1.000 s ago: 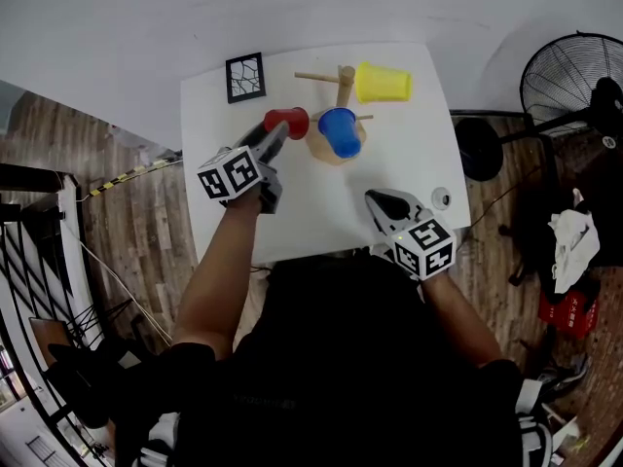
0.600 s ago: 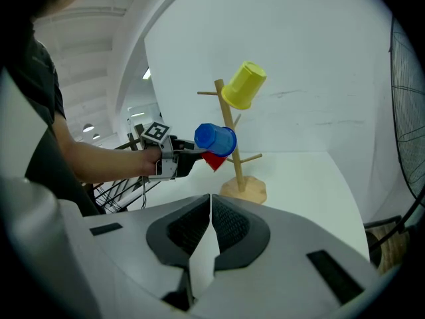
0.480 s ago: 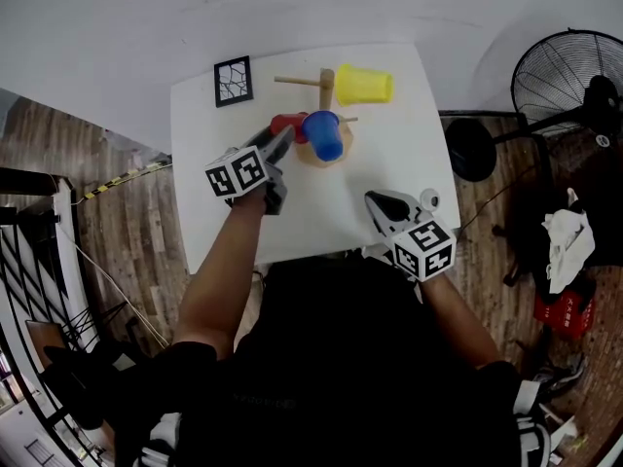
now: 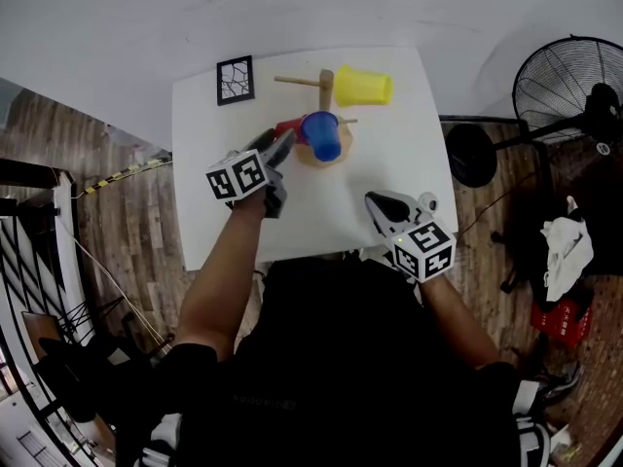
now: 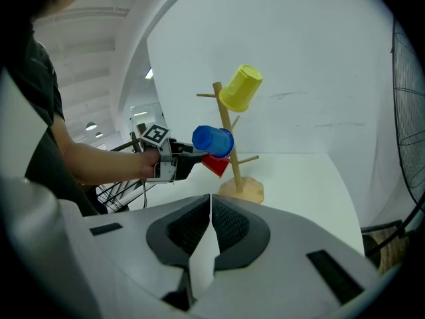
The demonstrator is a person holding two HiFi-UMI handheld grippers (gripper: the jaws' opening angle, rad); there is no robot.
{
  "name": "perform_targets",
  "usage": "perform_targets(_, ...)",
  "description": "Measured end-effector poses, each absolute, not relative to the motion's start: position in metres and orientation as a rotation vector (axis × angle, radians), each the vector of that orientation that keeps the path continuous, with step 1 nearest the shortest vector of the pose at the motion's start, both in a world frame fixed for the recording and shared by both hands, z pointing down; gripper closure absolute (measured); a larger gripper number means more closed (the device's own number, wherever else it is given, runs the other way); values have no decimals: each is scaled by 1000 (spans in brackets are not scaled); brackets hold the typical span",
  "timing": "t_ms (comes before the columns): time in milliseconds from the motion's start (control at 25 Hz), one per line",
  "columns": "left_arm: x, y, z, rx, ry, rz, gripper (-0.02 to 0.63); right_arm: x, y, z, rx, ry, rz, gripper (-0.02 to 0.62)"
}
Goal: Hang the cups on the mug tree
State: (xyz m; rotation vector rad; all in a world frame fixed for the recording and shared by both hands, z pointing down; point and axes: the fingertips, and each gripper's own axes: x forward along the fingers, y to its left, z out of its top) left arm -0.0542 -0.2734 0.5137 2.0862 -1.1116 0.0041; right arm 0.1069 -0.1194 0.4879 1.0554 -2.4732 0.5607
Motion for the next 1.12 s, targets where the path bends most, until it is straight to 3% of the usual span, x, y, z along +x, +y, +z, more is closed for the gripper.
perform_targets(440,-84,-248,499,2087,-1211,10,360,101,-130,464,1049,-2549,497,580)
perform_targets(640,-88,-227,480,2156,-1264,116,440,104,-140,436,1116,-2623,472,581)
perform_targets(840,-78,-200,455,2279,-1303,210,575,106,-146,423,1123,-2653,448,588)
perform_targets(1120,-60,-175,433,2434,-1325,419,591,103,-151,420,1115,-2627,313,588)
